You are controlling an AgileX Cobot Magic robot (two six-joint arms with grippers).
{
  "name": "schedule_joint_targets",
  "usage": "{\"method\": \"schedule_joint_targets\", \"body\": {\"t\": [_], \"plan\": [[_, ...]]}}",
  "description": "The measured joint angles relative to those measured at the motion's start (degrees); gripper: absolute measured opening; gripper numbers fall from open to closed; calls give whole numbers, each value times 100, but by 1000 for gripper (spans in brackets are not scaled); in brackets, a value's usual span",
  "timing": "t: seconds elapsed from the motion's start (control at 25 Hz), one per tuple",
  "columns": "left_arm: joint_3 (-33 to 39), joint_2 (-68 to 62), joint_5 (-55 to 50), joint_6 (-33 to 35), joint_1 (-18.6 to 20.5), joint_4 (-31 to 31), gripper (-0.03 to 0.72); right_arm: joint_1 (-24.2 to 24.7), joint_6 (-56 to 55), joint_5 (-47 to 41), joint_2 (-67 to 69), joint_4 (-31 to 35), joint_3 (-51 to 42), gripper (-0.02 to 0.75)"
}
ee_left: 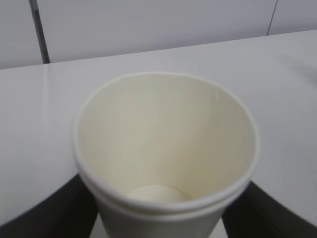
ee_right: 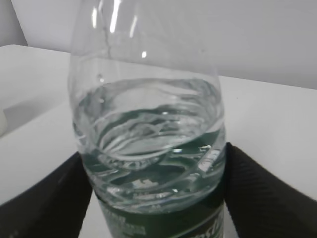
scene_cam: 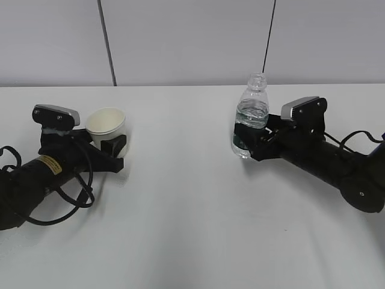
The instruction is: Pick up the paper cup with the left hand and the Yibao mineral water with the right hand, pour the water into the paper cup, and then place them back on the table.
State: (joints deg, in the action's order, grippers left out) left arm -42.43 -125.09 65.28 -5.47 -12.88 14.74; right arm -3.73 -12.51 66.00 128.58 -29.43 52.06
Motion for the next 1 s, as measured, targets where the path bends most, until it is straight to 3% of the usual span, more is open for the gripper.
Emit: {"method": "schedule_joint_targets", "body": {"t": [0.36, 0.64, 1.0], "plan": [[0, 0, -5, 0, 0, 0, 451, 0, 0, 58, 27, -12, 22, 525], [0, 0, -5, 0, 0, 24, 450, 0, 0, 58, 27, -12, 22, 520], [0, 0, 4, -8, 0, 519, 449, 0, 0, 58, 27, -21, 30, 513]]}}
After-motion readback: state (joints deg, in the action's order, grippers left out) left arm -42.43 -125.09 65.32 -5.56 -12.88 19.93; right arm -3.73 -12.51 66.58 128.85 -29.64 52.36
